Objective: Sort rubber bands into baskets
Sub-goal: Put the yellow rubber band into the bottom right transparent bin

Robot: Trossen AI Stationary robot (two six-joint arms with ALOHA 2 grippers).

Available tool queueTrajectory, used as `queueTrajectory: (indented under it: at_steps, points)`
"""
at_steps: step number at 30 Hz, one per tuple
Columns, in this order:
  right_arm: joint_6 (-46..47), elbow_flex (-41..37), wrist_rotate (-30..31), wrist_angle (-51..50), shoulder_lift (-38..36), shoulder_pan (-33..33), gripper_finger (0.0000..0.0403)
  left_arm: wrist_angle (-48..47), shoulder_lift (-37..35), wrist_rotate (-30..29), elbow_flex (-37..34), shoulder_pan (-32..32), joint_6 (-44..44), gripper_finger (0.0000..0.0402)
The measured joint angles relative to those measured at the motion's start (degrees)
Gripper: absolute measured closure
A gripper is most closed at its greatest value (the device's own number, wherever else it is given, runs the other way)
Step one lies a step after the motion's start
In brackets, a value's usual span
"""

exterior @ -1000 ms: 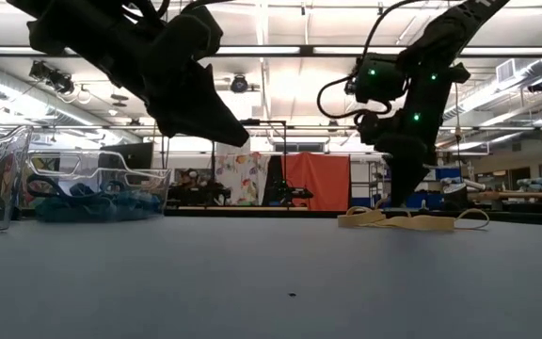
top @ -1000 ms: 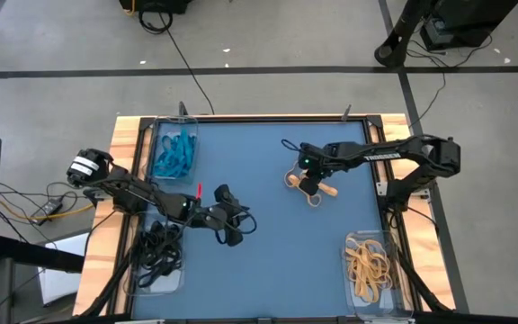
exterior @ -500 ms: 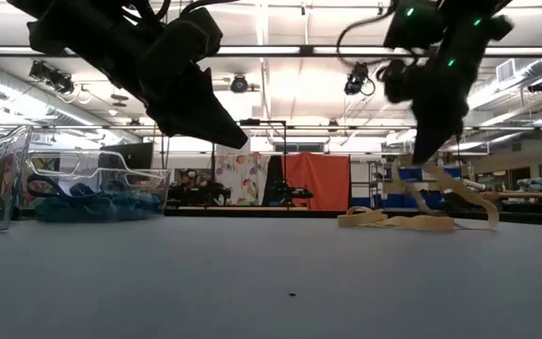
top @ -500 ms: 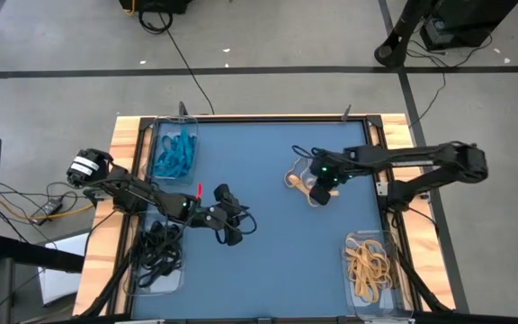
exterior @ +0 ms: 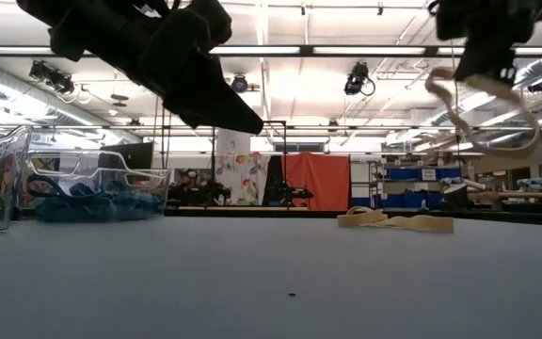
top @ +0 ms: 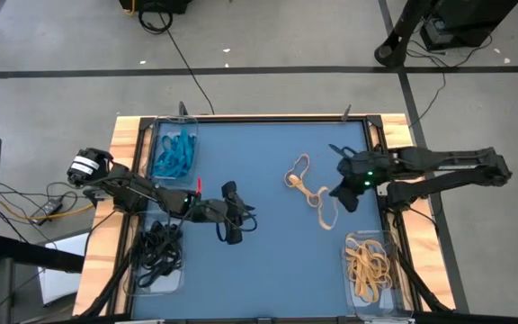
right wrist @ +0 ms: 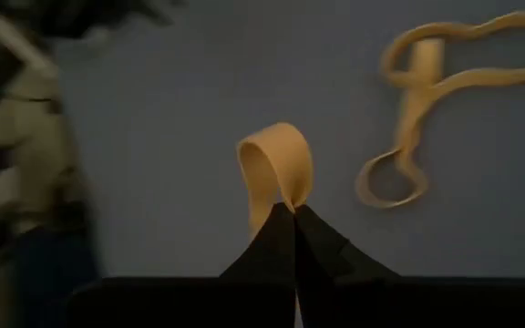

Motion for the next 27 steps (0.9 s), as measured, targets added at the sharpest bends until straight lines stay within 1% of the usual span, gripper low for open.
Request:
queueTrajectory:
  at_steps: [3,6,9,12,13,16,20,24,27]
  points:
    - [2.71,0.0,-3.95,0.03,-3.36,1.99,0.0401,0.01,0.0,0.14,0.0,0.34,-0.2,0.0308]
    - [4.67,0.0,-9.55,-0.18,-6.05,3.87,0.0401,-0.01,0.0,0.12,0.0,0.36,-0.38,0.0308]
    - [6.37,0.0,-13.44,-2.7,-8.32,5.68,0.0401,-0.08,0.0,1.15,0.0,0.23,-1.85,0.0308]
    - [9.15,0.0,-14.74,-8.78,-10.13,7.45,0.0401,-0.07,0.0,4.74,0.0,0.23,-2.17,0.0308]
    - [10.06,0.0,-15.1,-11.38,-10.62,8.08,0.0401,-0.07,0.0,4.99,0.0,0.23,-2.41,0.0308]
    - [13.39,0.0,-15.92,-17.99,-11.76,10.04,0.0401,0.28,0.0,2.42,0.0,0.21,-4.36,0.0308]
    - [18.69,0.0,-15.93,-23.22,-12.97,12.53,0.04,0.4,0.0,-0.61,0.0,0.38,-4.79,0.0308]
    - [22.69,0.0,-16.19,-25.77,-13.01,15.69,0.04,0.87,0.0,-2.01,0.0,0.39,-4.75,0.0308]
    - [24.74,0.0,-17.55,-25.35,-12.59,19.04,0.04,2.2,0.0,-2.39,0.0,1.11,-3.57,0.0308]
